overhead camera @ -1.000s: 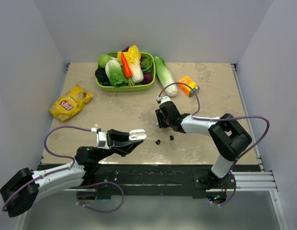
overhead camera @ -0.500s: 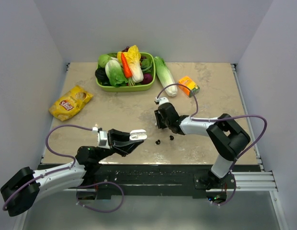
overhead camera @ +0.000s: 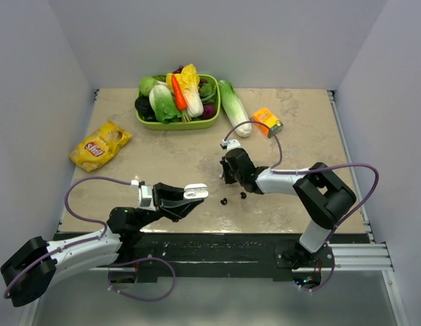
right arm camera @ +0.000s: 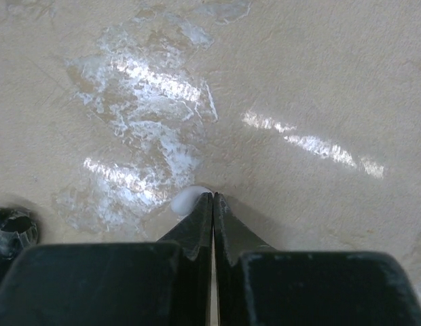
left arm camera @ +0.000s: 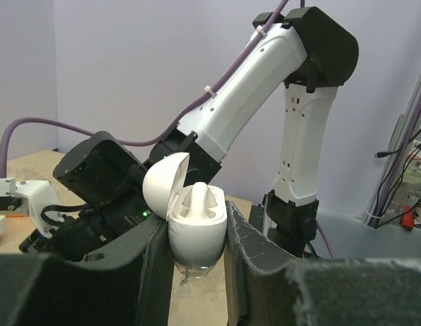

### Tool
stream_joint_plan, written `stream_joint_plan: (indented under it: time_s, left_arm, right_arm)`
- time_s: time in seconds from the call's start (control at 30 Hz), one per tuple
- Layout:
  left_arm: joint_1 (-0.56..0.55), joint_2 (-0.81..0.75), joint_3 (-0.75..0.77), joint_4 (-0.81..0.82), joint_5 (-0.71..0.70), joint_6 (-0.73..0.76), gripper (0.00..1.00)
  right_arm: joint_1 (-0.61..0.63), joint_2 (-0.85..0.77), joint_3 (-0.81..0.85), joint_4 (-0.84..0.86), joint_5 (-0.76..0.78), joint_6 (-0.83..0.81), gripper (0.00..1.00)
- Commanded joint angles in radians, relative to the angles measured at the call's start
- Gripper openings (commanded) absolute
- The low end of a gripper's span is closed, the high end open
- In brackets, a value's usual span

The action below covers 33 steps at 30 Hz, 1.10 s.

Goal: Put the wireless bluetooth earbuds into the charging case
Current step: Pick up the earbud from the center of the board.

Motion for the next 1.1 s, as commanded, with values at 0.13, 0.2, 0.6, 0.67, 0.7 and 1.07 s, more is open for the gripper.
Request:
stream_joint_plan:
  time_s: [0.13, 0.2, 0.6, 0.67, 0.7, 1.07]
  left_arm:
    - [-0.004, -0.019, -0.202, 0.237, -0.011, 0.011, 0.0]
    - [-0.004, -0.016, -0.199, 0.229, -0.017, 0.018, 0.0]
    - [-0.005, 0.094, -0.171, 0.326, -0.071, 0.033, 0.0]
    - [-0.004, 0.122, -0.148, 0.332, -0.079, 0.036, 0.0]
    - [-0.005, 0.131, -0.139, 0.34, -0.082, 0.039, 0.0]
    - [-0.002, 0.312, -0.007, 0.435, -0.139, 0.028, 0.0]
  right_arm:
    - [0.023, -0.21, -0.102, -0.044, 0.101, 0.094, 0.0]
    - [0.021, -0.252, -0.113, -0.045, 0.119, 0.097, 0.0]
    - [0.053, -0.652, -0.182, -0.113, 0.218, 0.044, 0.0]
    - [0.066, -0.701, -0.162, -0.171, 0.215, 0.016, 0.0]
    - [0.069, -0.749, -0.152, -0.182, 0.209, 0.009, 0.0]
    - [0.13, -1.082, -0.104, -0.289, 0.078, -0.123, 0.0]
